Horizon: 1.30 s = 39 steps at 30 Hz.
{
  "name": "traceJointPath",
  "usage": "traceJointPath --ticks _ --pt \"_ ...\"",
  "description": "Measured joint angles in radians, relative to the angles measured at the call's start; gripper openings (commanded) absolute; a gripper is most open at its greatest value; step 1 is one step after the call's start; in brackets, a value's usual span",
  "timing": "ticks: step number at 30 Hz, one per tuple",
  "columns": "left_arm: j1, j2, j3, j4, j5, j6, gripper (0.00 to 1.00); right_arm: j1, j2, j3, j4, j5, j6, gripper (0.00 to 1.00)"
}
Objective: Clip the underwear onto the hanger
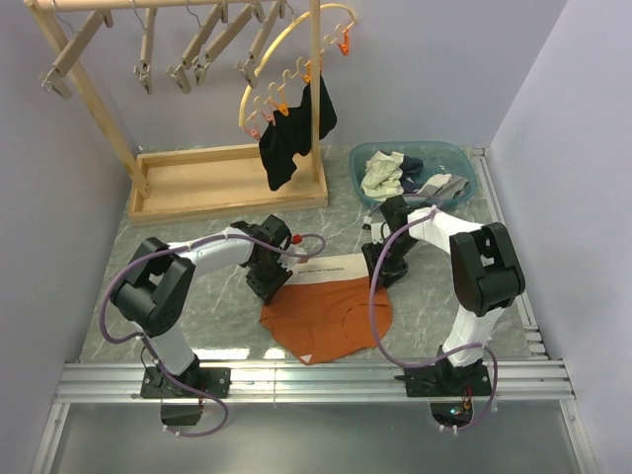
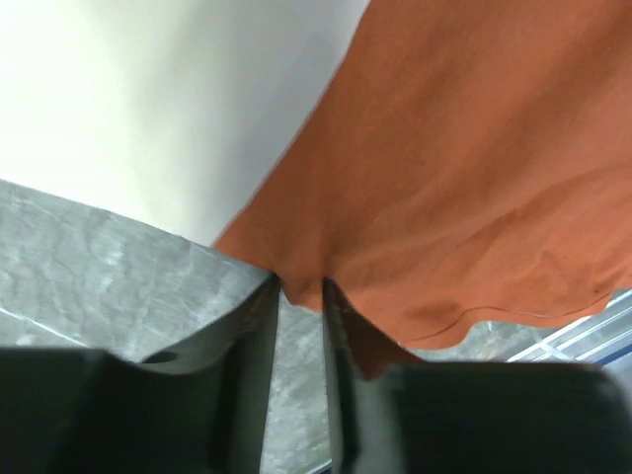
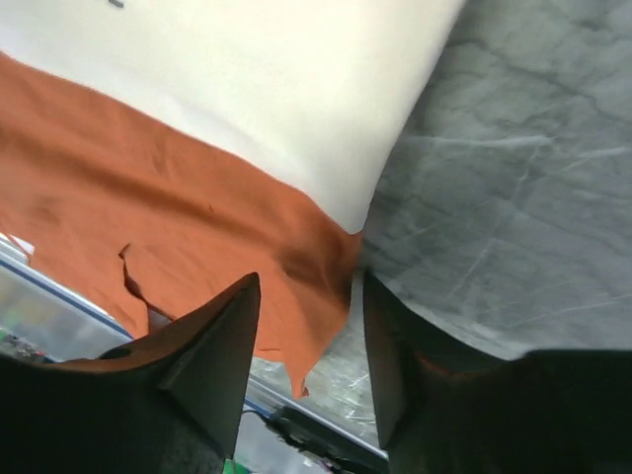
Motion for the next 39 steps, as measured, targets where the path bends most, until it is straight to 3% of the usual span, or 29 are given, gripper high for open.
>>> traceJointPath --ticks 5,11,15,21,25,32,39 --pt "0.013 -0.039 -0.002 -0.018 0.032 0.026 0.49 0.003 -0.039 0.01 -0.033 -0.018 -0.048 0.56" --pt "0.093 -0.272 -0.002 -0.002 0.172 0.045 0.63 0.016 -0.242 0.011 -0.031 -0.042 -0.143 0.57" --pt "0.191 -0.396 -0.001 0.039 0.278 0.026 0.7 0.117 -0.305 0.001 -0.007 -0.034 -0.197 0.58" --pt "0.336 -0.46 0.016 0.083 0.399 -0.054 0.74 0.404 -0.285 -0.077 0.068 0.033 -0.222 0.58" --pt "0.41 -0.47 0.056 0.093 0.443 -0.106 0.74 0.525 -0.219 -0.079 0.1 0.094 -0.218 0.56" --pt "0.463 -0.535 0.121 0.105 0.478 -0.171 0.75 0.631 -0.097 -0.083 0.085 0.166 -0.191 0.5" --pt "0.49 -0.607 0.221 0.121 0.489 -0.234 0.76 0.65 -0.062 -0.045 0.021 0.13 -0.186 0.51"
